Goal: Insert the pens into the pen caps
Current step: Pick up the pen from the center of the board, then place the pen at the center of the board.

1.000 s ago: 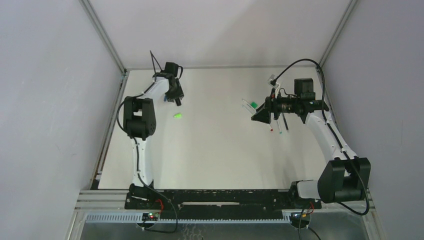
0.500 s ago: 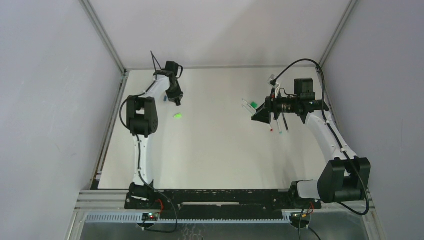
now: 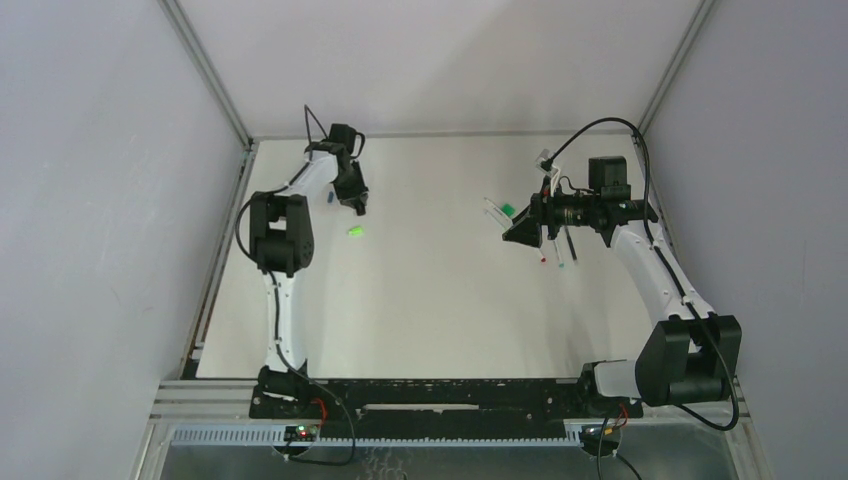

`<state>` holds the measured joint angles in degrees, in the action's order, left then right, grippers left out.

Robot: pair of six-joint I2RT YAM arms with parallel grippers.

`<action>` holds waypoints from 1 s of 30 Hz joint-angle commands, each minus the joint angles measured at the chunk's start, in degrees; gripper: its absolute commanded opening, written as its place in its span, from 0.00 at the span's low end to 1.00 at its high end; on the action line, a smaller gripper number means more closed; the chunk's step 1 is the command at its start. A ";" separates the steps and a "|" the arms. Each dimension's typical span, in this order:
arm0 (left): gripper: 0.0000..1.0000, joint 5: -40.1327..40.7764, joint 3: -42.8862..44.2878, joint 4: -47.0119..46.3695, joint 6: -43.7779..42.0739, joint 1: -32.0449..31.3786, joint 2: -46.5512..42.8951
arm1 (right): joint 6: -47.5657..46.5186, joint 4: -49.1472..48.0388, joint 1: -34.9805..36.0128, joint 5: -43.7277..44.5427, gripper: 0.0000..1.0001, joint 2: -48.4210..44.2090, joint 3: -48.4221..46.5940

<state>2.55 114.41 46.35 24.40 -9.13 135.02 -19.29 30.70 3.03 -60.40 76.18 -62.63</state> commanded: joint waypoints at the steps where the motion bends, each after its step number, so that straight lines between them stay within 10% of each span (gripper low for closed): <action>1: 0.23 -6.63 -6.57 -3.79 -5.12 -2.03 -10.73 | -1.23 -0.01 -0.39 -0.95 0.71 -1.74 -0.98; 15: 0.20 -11.08 -44.10 -27.84 0.60 -17.42 -34.23 | -2.09 1.46 -0.16 -4.99 0.68 -0.98 -0.91; 30: 0.20 4.48 -63.45 -40.43 9.65 -35.98 -46.24 | 1.46 -4.66 2.25 -1.44 0.67 -0.33 2.85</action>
<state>0.51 53.71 10.46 30.28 -40.97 91.70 -19.11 29.26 4.38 -62.85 76.18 -60.36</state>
